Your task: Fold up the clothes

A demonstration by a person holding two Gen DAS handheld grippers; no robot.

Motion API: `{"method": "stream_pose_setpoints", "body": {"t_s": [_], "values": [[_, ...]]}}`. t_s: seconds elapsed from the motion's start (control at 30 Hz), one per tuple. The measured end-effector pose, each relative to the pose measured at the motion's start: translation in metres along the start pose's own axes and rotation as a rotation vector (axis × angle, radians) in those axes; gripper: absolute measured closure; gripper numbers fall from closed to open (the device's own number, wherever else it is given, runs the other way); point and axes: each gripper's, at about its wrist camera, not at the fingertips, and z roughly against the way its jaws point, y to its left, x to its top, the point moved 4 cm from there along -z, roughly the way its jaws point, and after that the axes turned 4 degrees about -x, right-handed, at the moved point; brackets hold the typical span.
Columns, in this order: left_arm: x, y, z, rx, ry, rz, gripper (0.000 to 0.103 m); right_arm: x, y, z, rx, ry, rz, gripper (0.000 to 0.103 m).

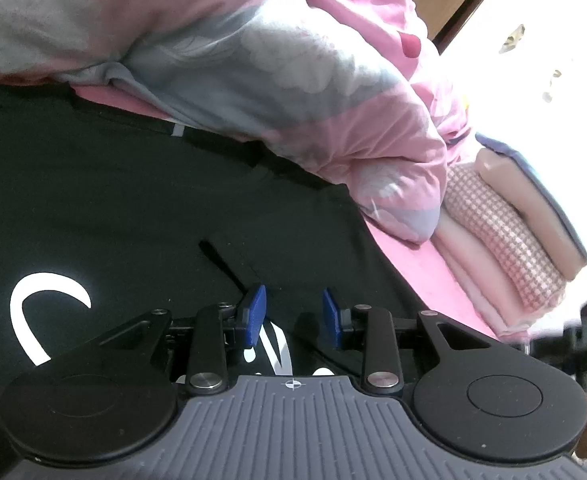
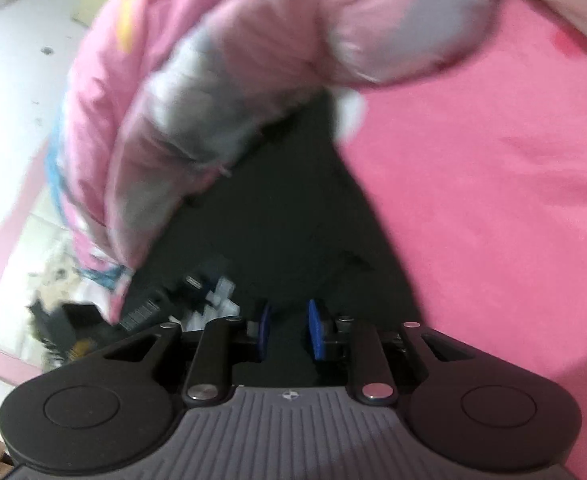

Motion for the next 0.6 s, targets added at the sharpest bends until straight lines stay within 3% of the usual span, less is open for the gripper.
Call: {"method": "stream_pose_setpoints", "body": {"t_s": [0.1,0.2,0.33,0.5,0.6], "values": [[0.0,0.001,0.0,-0.002,0.0,0.007,0.072,0.008,0.013,-0.032,0.022,0.028,0.019,0.08],[0.0,0.002,0.0,-0.003,0.0,0.016,0.072,-0.01,0.015,-0.049,0.014,0.082,0.023,0.081],[0.0,0.001,0.001,0.017,0.002,0.013,0.072,-0.045,0.019,-0.022,0.051,0.087,0.017,0.079],[0.001,0.0,0.003,0.043,0.005,0.011,0.072,-0.082,0.02,0.028,0.09,0.022,-0.026,0.067],[0.002,0.006,0.012,0.147,-0.022,0.007,0.072,-0.098,0.016,0.057,0.123,-0.043,-0.057,0.067]]}}
